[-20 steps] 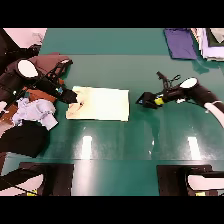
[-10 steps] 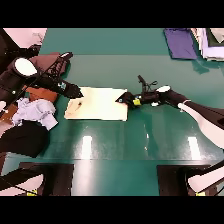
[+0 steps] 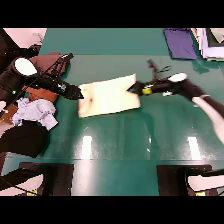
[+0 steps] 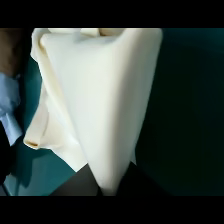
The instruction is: Fold the shirts.
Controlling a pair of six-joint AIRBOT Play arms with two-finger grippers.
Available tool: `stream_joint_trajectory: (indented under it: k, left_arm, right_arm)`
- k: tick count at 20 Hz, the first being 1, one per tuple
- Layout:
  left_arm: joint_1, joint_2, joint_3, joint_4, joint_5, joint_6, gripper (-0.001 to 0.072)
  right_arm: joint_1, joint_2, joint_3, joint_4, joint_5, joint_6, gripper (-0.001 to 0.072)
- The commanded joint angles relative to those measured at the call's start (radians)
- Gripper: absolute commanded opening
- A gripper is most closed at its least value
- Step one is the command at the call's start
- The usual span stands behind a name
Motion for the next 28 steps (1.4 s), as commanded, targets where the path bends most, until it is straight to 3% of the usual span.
stream_joint_trajectory:
  k: [1,5,10,15,19,20,21,22,24,25,26,28]
  left_arm:
    - [-0.002,0.001,0.001,-0.046,0.015,-0.033,0.0034]
    - [-0.071,0.001,0.001,-0.068,0.137,-0.061,0.0033]
    - [-0.203,0.001,0.001,-0.068,0.270,-0.061,0.0034]
    - [-0.228,0.001,0.001,-0.063,0.263,-0.061,0.0034]
    - [-0.228,0.000,0.001,-0.056,0.263,-0.059,0.0034]
    - [-0.228,0.000,0.001,-0.053,0.263,-0.059,0.0034]
    - [-0.228,0.000,0.001,-0.053,0.262,-0.059,0.0034]
    - [-0.228,0.000,0.001,-0.053,0.257,-0.060,0.0034]
    - [-0.228,0.000,0.001,-0.052,0.235,-0.058,0.0034]
    - [-0.228,0.000,0.001,-0.050,0.234,-0.058,0.0034]
    - [-0.228,0.000,0.001,-0.050,0.239,-0.058,0.0034]
    - [-0.228,0.000,0.001,-0.049,0.249,-0.057,0.0034]
  right_arm:
    - [-0.267,0.255,-0.121,-0.165,0.017,0.077,0.0015]
    - [-0.709,0.520,-0.253,-0.354,0.021,0.122,0.0015]
    - [-1.176,0.552,-0.303,-0.394,0.012,0.116,0.0015]
    - [-1.313,0.456,-0.303,-0.420,0.030,0.122,0.0015]
    - [-1.312,0.462,-0.289,-0.607,0.061,0.172,0.0031]
    - [-1.312,0.452,-0.264,-0.687,0.098,0.171,0.0198]
    - [-1.312,0.439,-0.227,-0.795,0.153,0.171,0.0420]
    - [-1.312,0.423,-0.174,-0.933,0.225,0.172,0.0483]
    - [-1.312,0.395,-0.061,-1.128,0.340,0.220,0.0482]
    - [-1.312,0.388,-0.008,-1.144,0.368,0.275,0.0482]
    - [-1.311,0.388,0.036,-1.093,0.370,0.329,0.0481]
    - [-1.273,0.389,0.088,-0.861,0.363,0.338,0.0479]
